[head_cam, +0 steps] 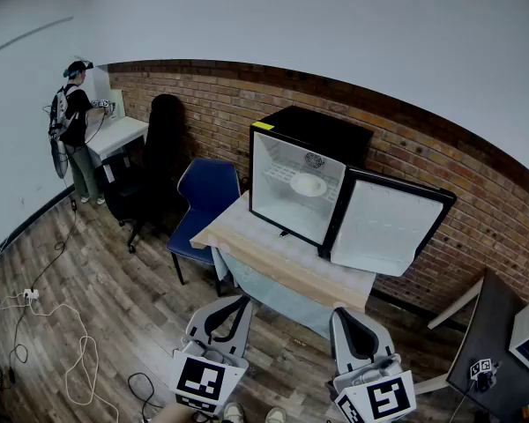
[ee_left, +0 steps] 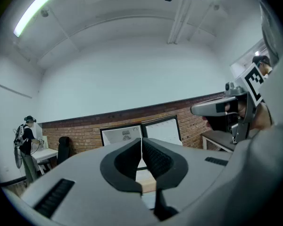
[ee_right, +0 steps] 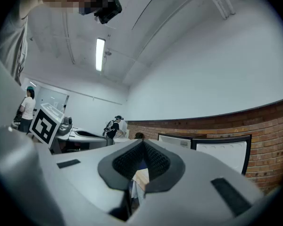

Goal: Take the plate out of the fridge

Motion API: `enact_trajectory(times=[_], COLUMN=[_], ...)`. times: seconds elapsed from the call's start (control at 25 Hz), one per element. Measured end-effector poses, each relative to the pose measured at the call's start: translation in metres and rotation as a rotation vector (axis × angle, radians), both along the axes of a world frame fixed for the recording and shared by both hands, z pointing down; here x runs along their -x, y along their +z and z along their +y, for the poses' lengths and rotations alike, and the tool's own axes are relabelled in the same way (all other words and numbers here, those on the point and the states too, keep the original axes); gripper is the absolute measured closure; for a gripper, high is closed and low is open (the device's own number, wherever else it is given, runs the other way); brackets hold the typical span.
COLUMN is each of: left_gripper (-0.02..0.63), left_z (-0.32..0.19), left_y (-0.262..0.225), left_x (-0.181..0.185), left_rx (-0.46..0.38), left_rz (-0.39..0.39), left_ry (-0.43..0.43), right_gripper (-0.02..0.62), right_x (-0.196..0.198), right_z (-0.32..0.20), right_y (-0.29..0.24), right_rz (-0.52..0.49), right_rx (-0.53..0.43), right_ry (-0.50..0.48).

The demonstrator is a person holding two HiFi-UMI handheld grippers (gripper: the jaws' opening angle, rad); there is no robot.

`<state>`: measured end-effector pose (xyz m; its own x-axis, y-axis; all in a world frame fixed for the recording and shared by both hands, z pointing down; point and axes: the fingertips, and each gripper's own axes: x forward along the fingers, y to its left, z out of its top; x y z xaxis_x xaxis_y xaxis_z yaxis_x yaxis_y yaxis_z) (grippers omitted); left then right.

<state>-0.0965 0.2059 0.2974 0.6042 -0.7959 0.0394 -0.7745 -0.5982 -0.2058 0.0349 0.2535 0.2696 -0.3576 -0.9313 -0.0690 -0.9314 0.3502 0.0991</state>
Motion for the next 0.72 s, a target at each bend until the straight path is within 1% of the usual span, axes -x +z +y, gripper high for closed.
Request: enact_trajectory(times=[0.16,0.4,0.6,0.72], left_gripper=[0.584,0.584,0.584,0.584], left_z=[-0.005,-0.011,-0.015,-0.019], left_y=[0.001,0.006,0.009,0.008], left_x=[-0.002,-0.012,-0.019,-0.024], left_rx=[0.001,0.013,0.045,0.04], left_rz=[0.002,-0.006,0.02,0.018], left_ry=[-0.002,-0.014,-0.035,-0.048], right_gripper=[0.566,0.566,0.566,0.566], right_x=[-0.004,-0.012,-0.022,-0.028], right_z=[-0.006,-0.016,-0.024,-0.029], right_y=[0.0,0.007,0.012,0.013], right_rz=[-0.017,0.005,0.012,-0.003], right_rx=[-0.005,-0.004,0.001,0.013], right_ry=[0.002,-0.016,-0.03,-0.036])
